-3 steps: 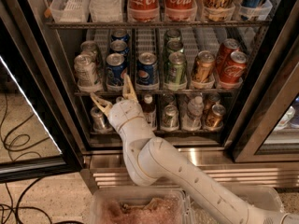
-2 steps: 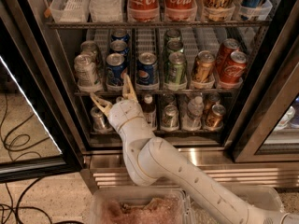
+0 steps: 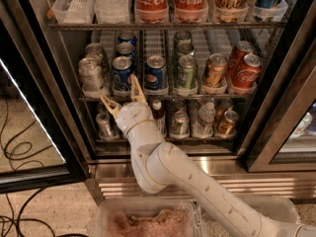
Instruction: Pick pepsi can from middle shelf of fridge
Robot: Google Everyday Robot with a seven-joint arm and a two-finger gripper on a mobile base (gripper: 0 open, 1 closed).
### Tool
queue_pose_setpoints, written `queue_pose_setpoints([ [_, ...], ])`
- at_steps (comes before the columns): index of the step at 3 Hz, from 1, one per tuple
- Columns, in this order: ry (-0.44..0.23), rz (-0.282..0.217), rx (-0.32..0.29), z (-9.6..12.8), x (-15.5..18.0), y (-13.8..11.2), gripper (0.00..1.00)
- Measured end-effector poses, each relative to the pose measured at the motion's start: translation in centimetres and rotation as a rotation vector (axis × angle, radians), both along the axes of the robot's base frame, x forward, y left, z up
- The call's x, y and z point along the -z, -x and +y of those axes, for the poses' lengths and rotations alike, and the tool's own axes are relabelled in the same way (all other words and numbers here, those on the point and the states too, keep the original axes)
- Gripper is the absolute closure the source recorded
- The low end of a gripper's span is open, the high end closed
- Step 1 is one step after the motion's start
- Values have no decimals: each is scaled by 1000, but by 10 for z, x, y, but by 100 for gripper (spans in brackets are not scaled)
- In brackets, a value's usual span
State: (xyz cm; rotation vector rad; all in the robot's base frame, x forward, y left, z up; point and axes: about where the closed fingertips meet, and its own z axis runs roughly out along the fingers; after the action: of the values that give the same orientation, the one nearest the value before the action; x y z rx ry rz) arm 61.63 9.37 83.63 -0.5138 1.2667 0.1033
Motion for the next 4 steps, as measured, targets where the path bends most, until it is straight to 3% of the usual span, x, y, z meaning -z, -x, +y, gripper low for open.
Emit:
queue_pose_setpoints([
  [2,17,-16,25,3,-4,-26,34],
  [3,21,-16,41,2,-3,-34,41],
  [4,21,-16,41,2,-3,-34,36],
])
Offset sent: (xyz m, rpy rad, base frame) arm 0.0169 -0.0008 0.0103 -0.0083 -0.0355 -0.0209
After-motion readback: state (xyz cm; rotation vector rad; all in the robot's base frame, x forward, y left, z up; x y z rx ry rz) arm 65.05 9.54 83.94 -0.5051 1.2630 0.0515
